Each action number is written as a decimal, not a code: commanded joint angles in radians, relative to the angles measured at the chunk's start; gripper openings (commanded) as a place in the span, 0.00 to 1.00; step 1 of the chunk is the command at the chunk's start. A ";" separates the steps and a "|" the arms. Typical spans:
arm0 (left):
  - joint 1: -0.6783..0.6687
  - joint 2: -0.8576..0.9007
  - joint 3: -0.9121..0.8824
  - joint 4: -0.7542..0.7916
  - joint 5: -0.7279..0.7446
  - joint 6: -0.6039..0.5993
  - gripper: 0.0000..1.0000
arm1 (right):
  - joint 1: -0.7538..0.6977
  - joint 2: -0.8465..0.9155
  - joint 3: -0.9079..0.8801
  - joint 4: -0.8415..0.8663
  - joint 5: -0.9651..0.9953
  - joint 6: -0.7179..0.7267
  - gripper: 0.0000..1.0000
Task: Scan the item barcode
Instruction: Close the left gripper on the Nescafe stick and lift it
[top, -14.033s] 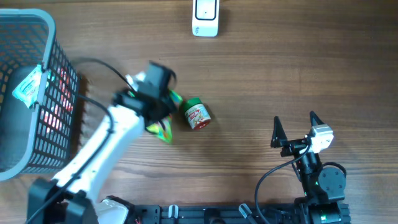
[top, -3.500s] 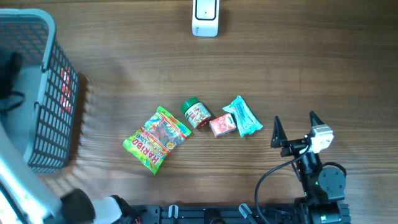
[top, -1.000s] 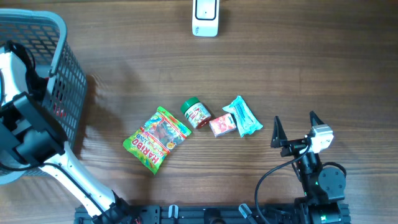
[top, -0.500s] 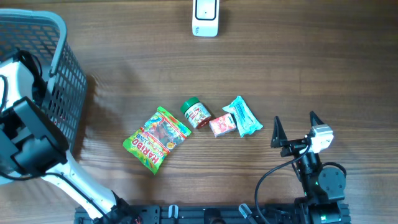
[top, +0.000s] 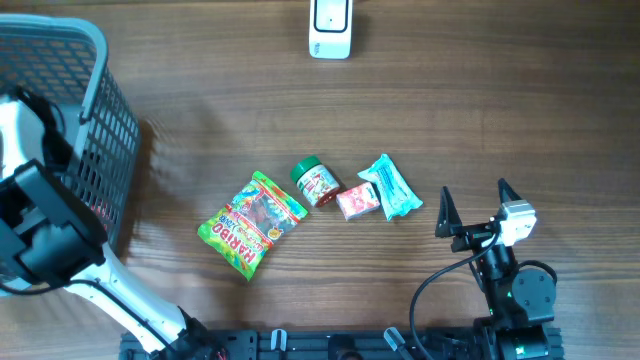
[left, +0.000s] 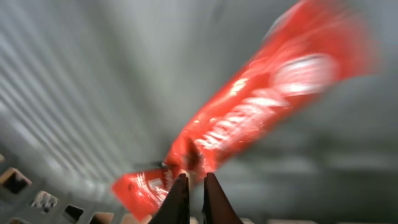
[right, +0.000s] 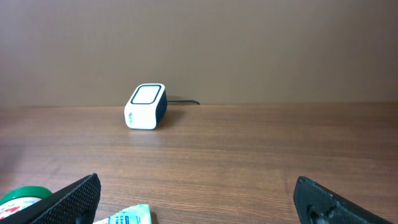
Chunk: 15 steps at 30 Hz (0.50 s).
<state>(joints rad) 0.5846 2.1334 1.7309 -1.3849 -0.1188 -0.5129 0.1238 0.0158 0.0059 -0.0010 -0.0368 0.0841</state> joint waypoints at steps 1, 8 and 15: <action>0.003 -0.157 0.104 0.013 0.010 0.008 0.04 | 0.003 -0.002 -0.001 0.002 -0.008 -0.005 1.00; 0.000 -0.186 0.060 0.030 0.017 0.002 1.00 | 0.003 -0.002 -0.001 0.002 -0.008 -0.005 1.00; 0.005 -0.158 -0.238 0.229 -0.065 0.013 1.00 | 0.003 -0.002 -0.001 0.002 -0.008 -0.005 1.00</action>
<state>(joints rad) 0.5846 1.9488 1.6421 -1.2266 -0.1326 -0.5091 0.1238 0.0158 0.0059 -0.0010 -0.0368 0.0841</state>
